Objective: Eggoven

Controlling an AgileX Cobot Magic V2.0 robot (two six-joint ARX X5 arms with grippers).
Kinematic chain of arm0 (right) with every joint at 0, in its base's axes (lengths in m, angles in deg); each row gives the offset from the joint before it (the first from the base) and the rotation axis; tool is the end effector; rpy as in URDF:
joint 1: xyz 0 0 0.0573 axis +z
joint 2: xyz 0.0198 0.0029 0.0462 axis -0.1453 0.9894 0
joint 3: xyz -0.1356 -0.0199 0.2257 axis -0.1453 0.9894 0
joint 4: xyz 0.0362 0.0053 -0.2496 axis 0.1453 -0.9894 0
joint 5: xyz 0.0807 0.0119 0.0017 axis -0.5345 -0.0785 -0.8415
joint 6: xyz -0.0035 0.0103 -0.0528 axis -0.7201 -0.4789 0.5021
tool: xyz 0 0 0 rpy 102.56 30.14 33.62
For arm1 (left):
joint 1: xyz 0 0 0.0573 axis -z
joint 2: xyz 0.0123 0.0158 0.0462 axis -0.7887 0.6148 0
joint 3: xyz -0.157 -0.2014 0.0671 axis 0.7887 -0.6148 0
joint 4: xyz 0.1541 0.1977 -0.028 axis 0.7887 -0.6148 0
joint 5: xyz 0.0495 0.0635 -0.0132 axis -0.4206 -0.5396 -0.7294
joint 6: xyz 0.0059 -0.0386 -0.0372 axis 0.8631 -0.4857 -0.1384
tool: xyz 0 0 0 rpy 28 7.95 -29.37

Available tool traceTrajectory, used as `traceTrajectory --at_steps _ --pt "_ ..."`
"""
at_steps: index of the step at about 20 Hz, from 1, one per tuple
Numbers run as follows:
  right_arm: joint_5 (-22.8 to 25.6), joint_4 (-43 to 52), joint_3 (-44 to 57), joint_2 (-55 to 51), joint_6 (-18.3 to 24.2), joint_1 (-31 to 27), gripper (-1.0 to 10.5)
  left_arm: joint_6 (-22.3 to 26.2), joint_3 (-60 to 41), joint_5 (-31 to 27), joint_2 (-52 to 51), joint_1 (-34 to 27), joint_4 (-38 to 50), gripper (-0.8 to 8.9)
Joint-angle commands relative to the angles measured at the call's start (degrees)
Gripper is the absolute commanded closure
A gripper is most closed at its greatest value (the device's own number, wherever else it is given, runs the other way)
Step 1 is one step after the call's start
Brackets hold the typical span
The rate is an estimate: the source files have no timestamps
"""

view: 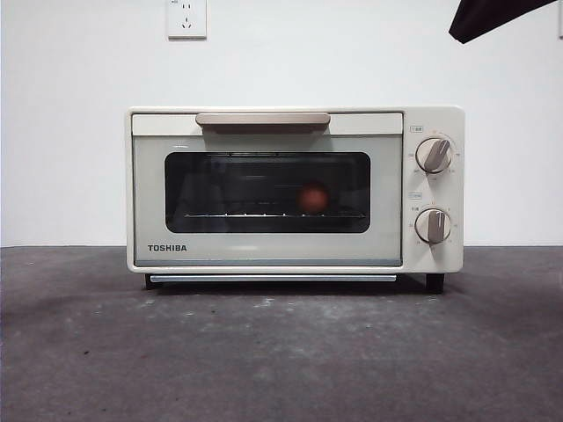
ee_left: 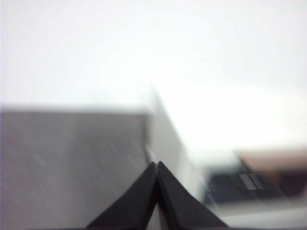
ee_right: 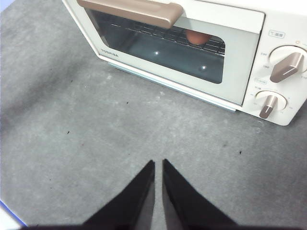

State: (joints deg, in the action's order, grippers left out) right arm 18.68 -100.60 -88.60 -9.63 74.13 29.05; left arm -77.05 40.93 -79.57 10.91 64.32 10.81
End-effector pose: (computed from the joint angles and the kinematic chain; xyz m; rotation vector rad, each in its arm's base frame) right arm 0.1325 0.1033 0.3195 0.0605 0.6801 0.5973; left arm 0.1073 -0.0226 0.3149 -0.1080 0.0513 -0.1897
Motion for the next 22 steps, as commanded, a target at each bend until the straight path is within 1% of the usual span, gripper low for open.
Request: traceTrajectory --at_steps 1,2,4,8,11,14,17,20,22 --pt "0.1 0.6 -0.5 0.2 0.1 0.3 9.4 1.9 -6.2 -2.3 -5.2 -2.3 9.4 8.06" --pt "0.1 0.6 -0.5 0.2 0.1 0.3 9.4 2.8 -9.2 -2.7 -7.5 -3.2 11.9 8.06" --pt "0.1 0.6 -0.5 0.2 0.1 0.3 9.4 4.0 -15.0 -2.9 -11.5 -4.5 13.9 8.06" --pt "0.1 0.6 -0.5 0.2 0.1 0.3 9.4 3.8 -24.8 -2.9 -16.7 -5.2 13.3 8.06" --pt "0.1 0.6 -0.5 0.2 0.1 0.3 9.4 2.8 -29.6 -2.9 -19.2 -5.2 12.6 8.06" --pt "0.1 0.6 -0.5 0.2 0.1 0.3 9.4 2.8 -33.1 -2.9 -22.3 -5.2 10.8 8.06" --pt "0.1 0.6 -0.5 0.2 0.1 0.3 9.4 2.8 -35.2 -2.9 -25.6 -5.2 7.1 8.06" --pt "0.0 0.6 -0.5 0.2 0.1 0.3 9.4 2.5 -35.4 -2.9 -25.5 -5.2 1.6 8.06" --pt "0.0 0.6 -0.5 0.2 0.1 0.3 9.4 1.6 -35.3 -2.8 -25.5 -5.2 1.7 8.06"
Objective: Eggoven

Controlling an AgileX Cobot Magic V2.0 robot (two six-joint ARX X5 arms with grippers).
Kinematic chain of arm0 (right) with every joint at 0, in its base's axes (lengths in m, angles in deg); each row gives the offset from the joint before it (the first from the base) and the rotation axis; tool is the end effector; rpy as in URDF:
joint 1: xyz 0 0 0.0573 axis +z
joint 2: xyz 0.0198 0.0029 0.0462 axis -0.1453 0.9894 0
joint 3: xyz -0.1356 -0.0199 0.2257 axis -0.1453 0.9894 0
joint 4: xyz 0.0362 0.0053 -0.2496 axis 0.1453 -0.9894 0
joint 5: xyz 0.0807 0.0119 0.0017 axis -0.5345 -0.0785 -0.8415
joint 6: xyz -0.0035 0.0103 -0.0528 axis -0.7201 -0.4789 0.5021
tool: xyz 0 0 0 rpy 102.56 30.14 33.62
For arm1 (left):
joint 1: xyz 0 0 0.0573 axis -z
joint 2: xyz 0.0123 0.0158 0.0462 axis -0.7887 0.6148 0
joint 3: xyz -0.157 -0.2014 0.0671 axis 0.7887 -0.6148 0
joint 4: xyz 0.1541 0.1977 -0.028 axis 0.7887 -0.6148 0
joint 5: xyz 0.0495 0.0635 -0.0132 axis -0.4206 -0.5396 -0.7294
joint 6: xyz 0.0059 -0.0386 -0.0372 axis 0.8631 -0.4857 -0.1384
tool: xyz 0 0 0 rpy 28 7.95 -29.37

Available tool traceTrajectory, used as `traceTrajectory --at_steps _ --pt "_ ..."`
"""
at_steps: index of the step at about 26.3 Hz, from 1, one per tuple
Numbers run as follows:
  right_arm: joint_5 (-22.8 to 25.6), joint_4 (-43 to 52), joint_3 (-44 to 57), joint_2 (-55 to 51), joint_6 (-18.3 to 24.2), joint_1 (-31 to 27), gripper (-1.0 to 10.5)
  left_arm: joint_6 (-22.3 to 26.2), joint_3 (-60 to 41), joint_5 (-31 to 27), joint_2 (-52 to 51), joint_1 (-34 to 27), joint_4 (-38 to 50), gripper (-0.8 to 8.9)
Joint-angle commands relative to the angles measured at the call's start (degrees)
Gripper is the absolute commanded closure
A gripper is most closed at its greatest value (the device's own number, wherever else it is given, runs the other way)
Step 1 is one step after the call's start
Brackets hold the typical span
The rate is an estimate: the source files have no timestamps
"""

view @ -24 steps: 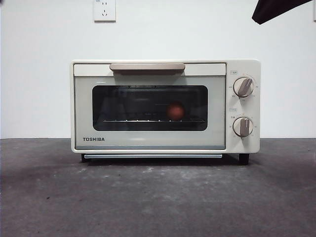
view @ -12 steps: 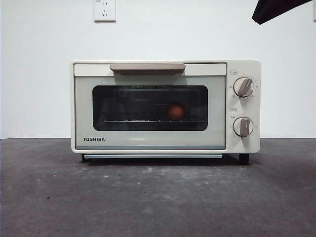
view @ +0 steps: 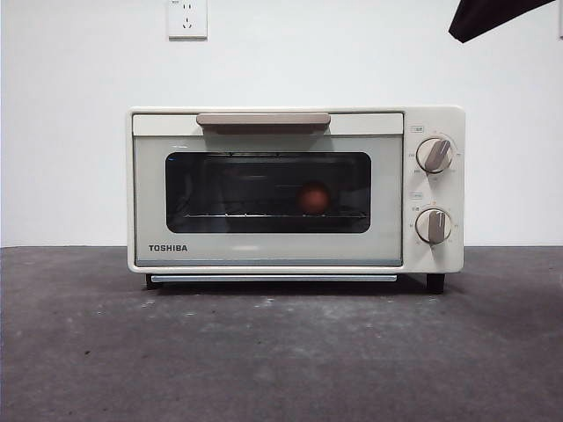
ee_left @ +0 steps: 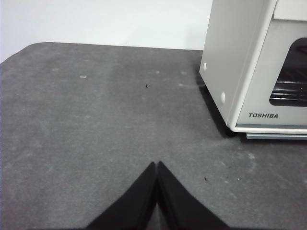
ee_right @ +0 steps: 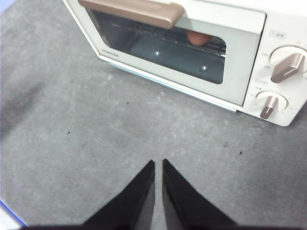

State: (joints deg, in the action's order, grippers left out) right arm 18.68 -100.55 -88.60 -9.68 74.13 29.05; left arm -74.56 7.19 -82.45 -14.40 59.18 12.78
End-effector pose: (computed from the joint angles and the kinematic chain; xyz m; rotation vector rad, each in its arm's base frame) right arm 0.1324 0.1032 0.3197 0.0610 0.6785 0.5977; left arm 0.0944 -0.0096 0.1564 -0.0545 0.1545 -0.0468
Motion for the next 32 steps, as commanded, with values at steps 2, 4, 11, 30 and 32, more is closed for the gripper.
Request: traceTrajectory --at_steps 2,4,11,30,32 --pt "0.1 0.6 -0.5 0.3 0.1 0.3 9.4 -1.6 -1.6 0.1 -0.2 -0.1 -0.2 8.06" --pt "0.1 0.6 -0.5 0.3 0.1 0.3 9.4 -1.6 -1.6 0.1 -0.1 -0.1 -0.2 8.06" --pt "0.1 0.6 -0.5 0.3 0.1 0.3 9.4 -1.6 -1.6 0.1 -0.2 -0.1 -0.2 8.06" --pt "-1.7 12.6 9.7 -16.3 7.2 -21.9 9.4 -1.6 -1.6 0.1 -0.1 -0.1 -0.2 8.06" --pt "-1.7 15.6 14.1 -20.2 8.2 -25.1 9.4 -1.6 -1.6 0.1 -0.1 -0.1 -0.2 8.06"
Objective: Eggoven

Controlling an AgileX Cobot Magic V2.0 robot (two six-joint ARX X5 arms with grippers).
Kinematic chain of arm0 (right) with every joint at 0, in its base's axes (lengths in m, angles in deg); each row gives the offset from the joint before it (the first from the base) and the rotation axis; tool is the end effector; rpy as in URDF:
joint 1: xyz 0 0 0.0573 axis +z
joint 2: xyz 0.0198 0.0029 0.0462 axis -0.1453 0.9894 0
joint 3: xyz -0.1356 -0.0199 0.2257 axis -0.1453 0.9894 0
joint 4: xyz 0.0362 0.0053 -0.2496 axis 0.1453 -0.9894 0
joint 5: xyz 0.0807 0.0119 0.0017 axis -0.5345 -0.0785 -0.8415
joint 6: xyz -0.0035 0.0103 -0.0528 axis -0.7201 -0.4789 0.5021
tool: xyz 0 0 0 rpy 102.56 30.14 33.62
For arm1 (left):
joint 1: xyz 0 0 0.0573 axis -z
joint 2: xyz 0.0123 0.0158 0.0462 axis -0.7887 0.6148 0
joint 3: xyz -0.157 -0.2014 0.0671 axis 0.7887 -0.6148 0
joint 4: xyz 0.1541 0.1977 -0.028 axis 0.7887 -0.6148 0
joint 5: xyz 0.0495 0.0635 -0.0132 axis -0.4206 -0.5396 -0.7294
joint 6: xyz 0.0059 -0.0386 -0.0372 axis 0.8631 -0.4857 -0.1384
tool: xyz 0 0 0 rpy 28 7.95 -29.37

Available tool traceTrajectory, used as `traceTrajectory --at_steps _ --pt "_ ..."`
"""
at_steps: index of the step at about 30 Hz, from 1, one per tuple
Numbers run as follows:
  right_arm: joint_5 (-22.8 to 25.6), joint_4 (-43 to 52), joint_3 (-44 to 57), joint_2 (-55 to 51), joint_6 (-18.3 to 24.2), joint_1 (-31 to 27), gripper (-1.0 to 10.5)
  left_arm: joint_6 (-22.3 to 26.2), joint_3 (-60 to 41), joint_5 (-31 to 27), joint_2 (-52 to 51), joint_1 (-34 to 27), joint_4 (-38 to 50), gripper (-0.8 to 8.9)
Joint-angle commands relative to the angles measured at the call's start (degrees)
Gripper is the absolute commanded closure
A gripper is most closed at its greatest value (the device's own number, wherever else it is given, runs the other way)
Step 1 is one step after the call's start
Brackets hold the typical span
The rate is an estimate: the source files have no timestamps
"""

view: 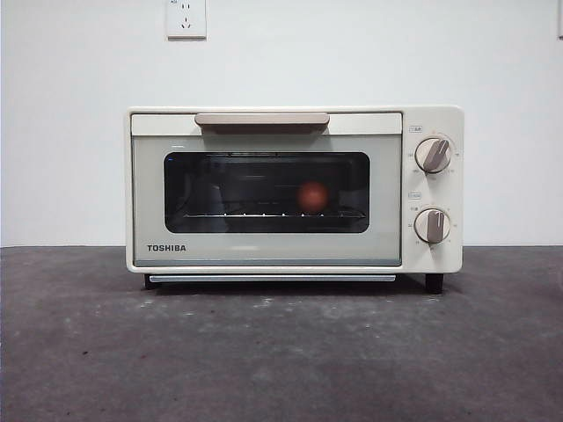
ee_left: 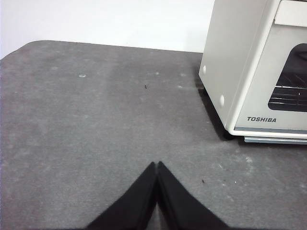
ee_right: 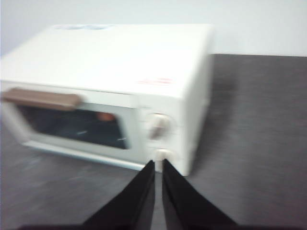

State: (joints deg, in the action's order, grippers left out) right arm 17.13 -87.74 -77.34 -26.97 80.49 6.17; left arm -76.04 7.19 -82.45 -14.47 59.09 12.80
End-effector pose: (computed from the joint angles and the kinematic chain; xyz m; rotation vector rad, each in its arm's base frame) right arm 0.1166 0.0326 0.3128 0.1255 0.3062 0.3082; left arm 0.0944 -0.0095 0.1565 -0.0805 0.1535 -0.0433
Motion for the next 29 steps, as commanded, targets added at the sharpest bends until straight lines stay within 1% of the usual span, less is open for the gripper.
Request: traceTrajectory --at_steps 1,6,12,23,29 --pt "-0.1 4.4 5.3 -4.9 2.3 -3.6 9.4 -0.1 -1.6 0.1 -0.1 0.0 -0.3 8.06" --pt "0.1 10.6 16.4 -13.6 3.6 -8.1 9.4 -0.1 -1.6 0.1 -0.1 0.0 -0.3 8.06" --pt "0.1 16.2 27.2 -21.7 3.4 -11.4 9.4 -0.1 -1.6 0.1 -0.1 0.0 -0.3 8.06" --pt "0.2 15.8 37.9 -31.4 3.1 -13.0 9.4 -0.1 -1.6 0.1 -0.1 0.0 -0.3 8.06" --pt "0.3 14.7 39.8 -31.6 1.7 -13.0 9.4 -0.1 -1.6 0.1 -0.1 0.0 -0.3 8.06"
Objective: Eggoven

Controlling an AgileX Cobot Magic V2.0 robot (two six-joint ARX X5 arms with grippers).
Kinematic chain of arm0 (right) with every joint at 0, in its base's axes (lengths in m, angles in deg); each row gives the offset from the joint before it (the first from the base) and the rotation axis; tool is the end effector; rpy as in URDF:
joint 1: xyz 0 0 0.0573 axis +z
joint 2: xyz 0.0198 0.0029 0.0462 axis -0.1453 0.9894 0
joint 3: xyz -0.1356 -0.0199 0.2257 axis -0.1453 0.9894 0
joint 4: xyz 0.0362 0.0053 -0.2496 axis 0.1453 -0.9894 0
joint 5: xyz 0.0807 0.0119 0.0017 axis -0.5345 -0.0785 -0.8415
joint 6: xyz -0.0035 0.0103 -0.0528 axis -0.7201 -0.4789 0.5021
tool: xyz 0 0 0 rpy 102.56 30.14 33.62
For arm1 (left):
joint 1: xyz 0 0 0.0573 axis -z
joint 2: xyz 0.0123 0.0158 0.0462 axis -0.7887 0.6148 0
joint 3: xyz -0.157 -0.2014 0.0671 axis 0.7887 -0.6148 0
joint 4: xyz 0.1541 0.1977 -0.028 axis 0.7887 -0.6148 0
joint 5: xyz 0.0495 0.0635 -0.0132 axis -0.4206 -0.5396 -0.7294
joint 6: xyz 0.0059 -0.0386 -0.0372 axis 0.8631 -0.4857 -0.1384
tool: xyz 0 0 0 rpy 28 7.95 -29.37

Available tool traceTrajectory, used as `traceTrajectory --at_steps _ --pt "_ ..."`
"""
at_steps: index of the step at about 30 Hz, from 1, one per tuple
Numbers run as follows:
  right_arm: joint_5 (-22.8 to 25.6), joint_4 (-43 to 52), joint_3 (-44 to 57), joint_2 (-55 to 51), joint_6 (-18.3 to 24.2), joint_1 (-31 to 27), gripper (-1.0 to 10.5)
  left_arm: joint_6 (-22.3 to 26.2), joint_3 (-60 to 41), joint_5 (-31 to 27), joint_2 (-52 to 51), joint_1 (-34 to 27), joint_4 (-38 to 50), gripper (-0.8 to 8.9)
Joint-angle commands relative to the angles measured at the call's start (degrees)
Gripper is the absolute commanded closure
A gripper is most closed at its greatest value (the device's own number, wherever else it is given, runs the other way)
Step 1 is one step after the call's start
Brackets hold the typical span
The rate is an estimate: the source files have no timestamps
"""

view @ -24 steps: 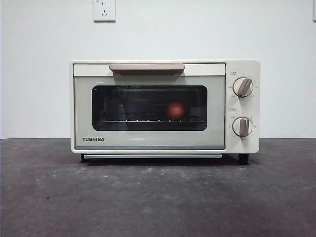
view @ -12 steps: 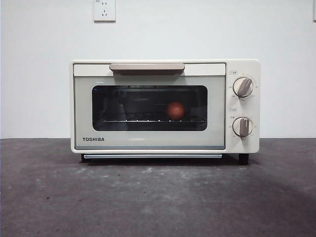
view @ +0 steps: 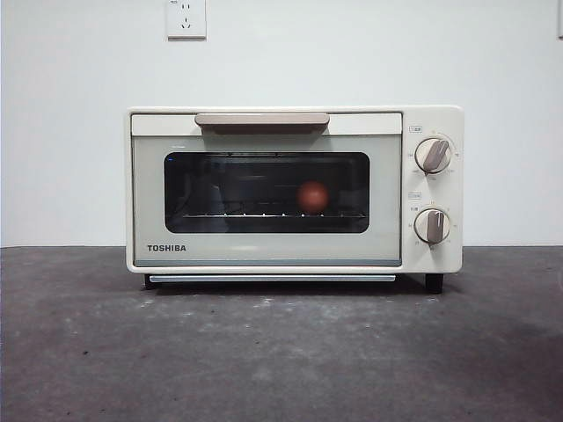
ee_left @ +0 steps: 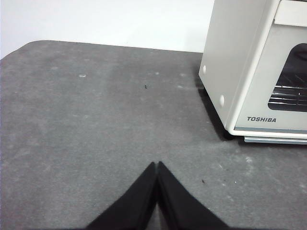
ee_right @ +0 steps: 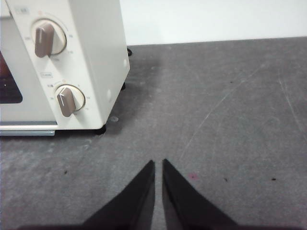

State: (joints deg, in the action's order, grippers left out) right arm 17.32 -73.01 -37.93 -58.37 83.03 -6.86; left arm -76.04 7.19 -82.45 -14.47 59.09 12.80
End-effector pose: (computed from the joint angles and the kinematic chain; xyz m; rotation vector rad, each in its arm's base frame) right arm 0.0952 0.0047 0.1531 0.1119 0.1695 0.0927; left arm 0.0944 -0.0095 0.1565 -0.0805 0.1535 -0.0433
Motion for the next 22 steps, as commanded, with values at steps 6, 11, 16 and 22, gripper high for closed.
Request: traceTrajectory --at_steps 6,11,16,22 --pt "0.1 1.1 0.4 -0.2 -0.7 0.0 9.4 -0.1 -1.6 0.1 -0.1 0.0 -0.3 8.06" --pt "0.1 1.3 0.4 -0.2 -0.7 0.0 9.4 -0.1 -1.6 0.1 -0.1 0.0 -0.3 8.06" --pt "0.1 1.3 0.4 -0.2 -0.7 0.0 9.4 -0.1 -1.6 0.1 -0.1 0.0 -0.3 8.06" --pt "0.1 1.3 0.4 -0.2 -0.7 0.0 9.4 -0.1 -1.6 0.1 -0.1 0.0 -0.3 8.06"
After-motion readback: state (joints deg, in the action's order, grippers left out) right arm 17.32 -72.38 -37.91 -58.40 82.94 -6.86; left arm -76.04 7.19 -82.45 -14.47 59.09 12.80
